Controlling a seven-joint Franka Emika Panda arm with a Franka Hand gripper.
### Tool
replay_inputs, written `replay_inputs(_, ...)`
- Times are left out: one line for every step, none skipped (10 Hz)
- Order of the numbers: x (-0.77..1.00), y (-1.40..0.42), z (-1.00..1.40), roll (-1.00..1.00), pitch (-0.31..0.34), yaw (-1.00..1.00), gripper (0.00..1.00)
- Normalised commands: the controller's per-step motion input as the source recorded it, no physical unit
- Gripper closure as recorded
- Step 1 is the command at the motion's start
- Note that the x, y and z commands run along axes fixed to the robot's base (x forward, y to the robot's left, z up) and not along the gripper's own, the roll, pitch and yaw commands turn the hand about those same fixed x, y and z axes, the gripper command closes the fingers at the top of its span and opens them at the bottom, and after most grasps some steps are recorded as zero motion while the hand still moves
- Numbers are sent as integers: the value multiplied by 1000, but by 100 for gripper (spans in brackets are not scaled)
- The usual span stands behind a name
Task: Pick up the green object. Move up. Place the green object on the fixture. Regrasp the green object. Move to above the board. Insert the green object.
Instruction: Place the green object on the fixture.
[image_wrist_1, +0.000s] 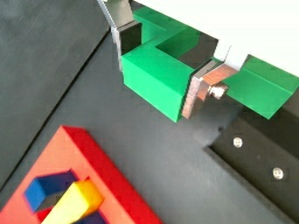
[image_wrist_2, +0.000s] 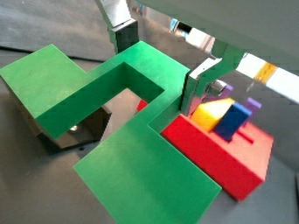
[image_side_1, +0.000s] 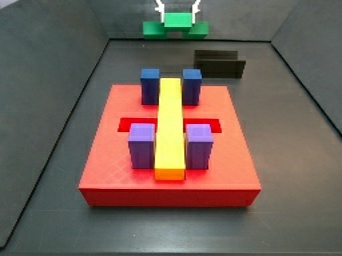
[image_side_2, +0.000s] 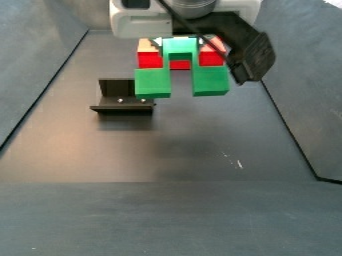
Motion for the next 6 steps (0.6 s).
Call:
replay_inputs(271, -54, -17, -529, -180, 0, 100)
replay_inputs(177, -46, 0, -634, -237, 0, 100)
replay_inputs(229, -80, 0, -543, -263, 0, 100)
replay_inputs(300, -106, -117, -303, -306, 0, 100)
replay_inputs(311, -106, -226, -254, -311, 0, 100)
replay_inputs(269, -14, -214, -209, -229, 0, 100)
